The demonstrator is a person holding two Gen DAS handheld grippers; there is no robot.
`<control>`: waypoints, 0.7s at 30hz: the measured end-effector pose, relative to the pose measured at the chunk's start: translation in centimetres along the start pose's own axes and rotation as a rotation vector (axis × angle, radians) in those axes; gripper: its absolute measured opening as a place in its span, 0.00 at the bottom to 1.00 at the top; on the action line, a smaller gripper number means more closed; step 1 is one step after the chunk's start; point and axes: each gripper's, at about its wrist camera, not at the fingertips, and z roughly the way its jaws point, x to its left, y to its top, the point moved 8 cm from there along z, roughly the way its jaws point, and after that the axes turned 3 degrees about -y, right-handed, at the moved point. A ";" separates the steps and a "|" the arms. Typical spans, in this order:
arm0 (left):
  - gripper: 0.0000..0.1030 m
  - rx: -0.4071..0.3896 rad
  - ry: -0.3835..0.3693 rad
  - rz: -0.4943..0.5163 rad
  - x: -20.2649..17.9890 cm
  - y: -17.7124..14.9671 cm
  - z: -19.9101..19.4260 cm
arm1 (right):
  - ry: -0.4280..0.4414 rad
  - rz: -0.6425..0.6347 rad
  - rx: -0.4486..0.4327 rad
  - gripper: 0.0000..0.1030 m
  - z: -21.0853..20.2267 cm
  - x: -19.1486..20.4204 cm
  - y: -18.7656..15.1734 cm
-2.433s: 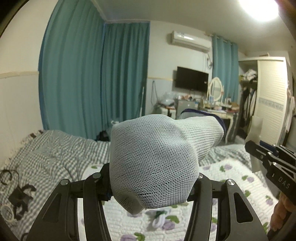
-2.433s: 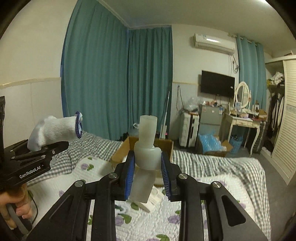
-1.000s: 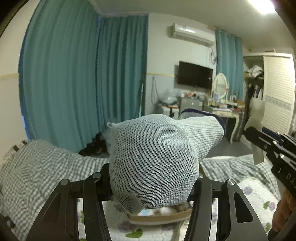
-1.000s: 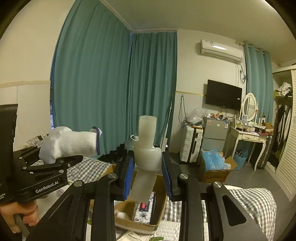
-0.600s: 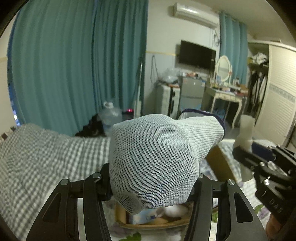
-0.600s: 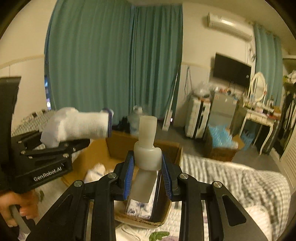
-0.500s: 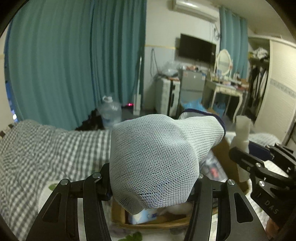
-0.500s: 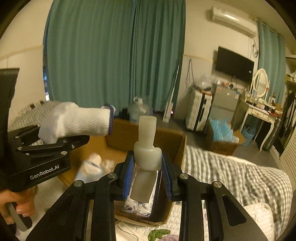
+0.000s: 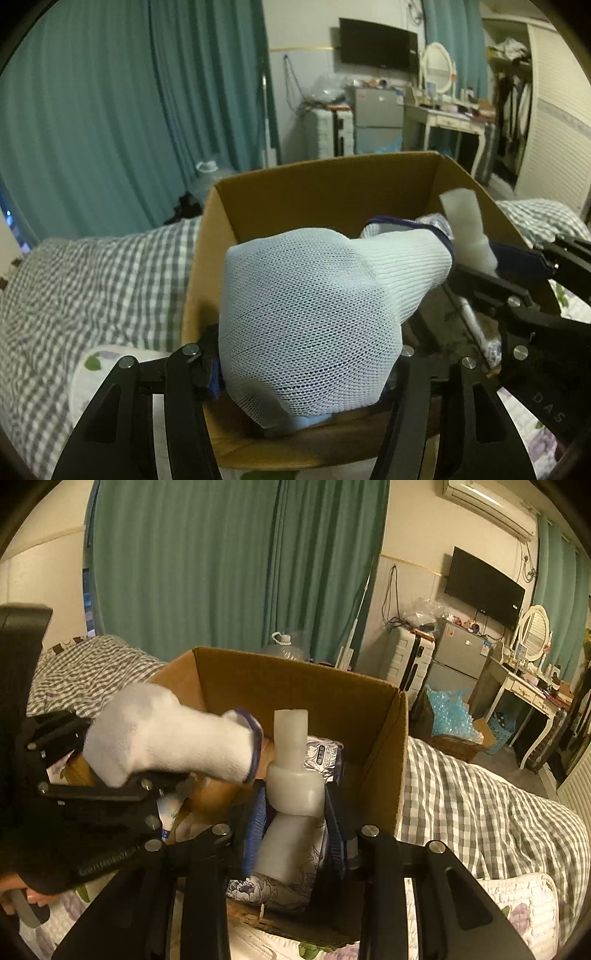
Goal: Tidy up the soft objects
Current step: 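Lower both items into the box and open both grippers, then move both open grippers back to the mask and sock bundle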
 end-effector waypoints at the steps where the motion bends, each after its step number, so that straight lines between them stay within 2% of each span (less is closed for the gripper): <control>1: 0.60 0.004 -0.007 -0.001 0.0 -0.1 0.1 | -0.001 0.001 -0.003 0.30 0.0 -0.1 0.0; 3: 0.62 0.004 -0.019 -0.008 -0.1 -0.1 0.0 | -0.003 0.007 -0.015 0.31 -0.2 -0.3 0.1; 4: 0.66 -0.002 -0.028 -0.015 -0.1 0.1 -0.1 | -0.003 0.009 -0.023 0.35 -0.5 -0.4 0.2; 5: 0.66 -0.006 -0.034 -0.023 0.1 0.1 -0.1 | -0.005 0.013 -0.039 0.45 -0.9 -0.5 0.3; 7: 0.72 -0.007 -0.031 -0.037 0.3 0.4 -0.4 | -0.005 0.019 -0.064 0.55 -1.6 -0.7 1.0; 12: 0.92 0.015 -0.024 -0.034 0.1 1.0 -1.4 | -0.012 0.034 -0.130 0.55 -4.4 -1.2 2.6; 15: 0.92 -0.021 -0.029 -0.045 0.2 1.7 -2.8 | -0.009 0.059 -0.165 0.59 -6.3 -1.7 3.6; 21: 0.92 -0.084 -0.014 -0.048 0.9 3.0 -6.0 | -0.009 0.102 -0.243 0.59 -10.9 -2.5 5.4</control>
